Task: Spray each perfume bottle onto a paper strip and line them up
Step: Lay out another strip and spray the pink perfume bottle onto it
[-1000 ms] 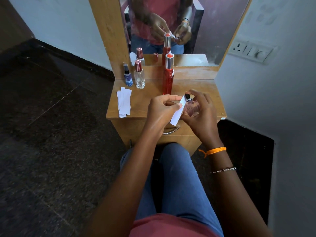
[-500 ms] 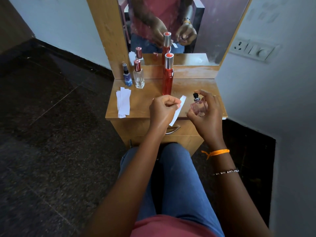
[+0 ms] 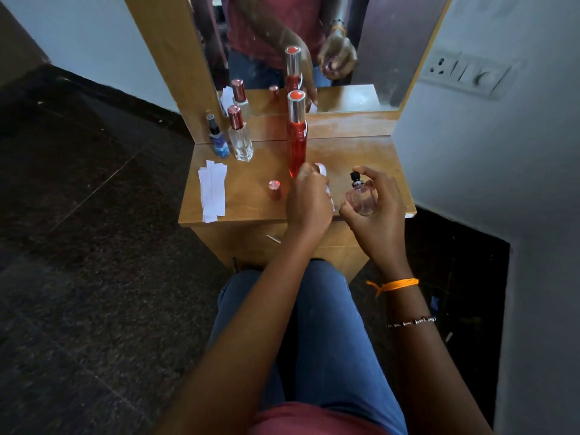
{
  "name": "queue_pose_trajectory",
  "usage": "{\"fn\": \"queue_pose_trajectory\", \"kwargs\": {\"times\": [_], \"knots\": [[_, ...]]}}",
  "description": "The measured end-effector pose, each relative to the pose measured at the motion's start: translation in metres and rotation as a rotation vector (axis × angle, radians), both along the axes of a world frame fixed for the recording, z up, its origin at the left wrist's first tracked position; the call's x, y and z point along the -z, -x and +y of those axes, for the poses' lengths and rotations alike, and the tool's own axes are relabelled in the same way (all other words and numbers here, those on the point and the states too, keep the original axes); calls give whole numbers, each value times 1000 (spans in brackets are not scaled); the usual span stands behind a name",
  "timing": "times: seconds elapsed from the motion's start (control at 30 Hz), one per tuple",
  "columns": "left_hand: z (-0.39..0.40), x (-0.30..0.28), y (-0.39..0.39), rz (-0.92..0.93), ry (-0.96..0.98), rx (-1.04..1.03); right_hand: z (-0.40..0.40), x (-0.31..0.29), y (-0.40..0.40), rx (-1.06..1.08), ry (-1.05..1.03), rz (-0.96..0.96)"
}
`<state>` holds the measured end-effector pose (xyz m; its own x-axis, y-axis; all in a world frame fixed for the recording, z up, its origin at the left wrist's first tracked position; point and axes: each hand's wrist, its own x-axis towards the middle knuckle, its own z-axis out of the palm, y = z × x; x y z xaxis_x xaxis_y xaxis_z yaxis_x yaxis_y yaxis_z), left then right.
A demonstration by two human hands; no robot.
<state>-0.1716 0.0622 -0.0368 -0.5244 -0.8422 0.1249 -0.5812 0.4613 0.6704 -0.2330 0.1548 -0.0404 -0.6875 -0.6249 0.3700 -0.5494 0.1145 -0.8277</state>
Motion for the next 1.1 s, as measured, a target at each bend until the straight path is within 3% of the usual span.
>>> {"fn": "queue_pose_trajectory", "kwargs": {"times": [0.27, 0.73, 0.97, 1.1], "knots": [[4, 5, -10, -174, 193, -5, -3, 2, -1, -18, -7, -16], [3, 9, -8, -178, 279, 85, -2, 1, 1, -23, -10, -32], [2, 0, -42, -17, 364, -236, -6, 1, -5, -54, -9, -76], [-17, 2, -56, -96, 162, -340, -9, 2, -12, -85, -16, -97]]}}
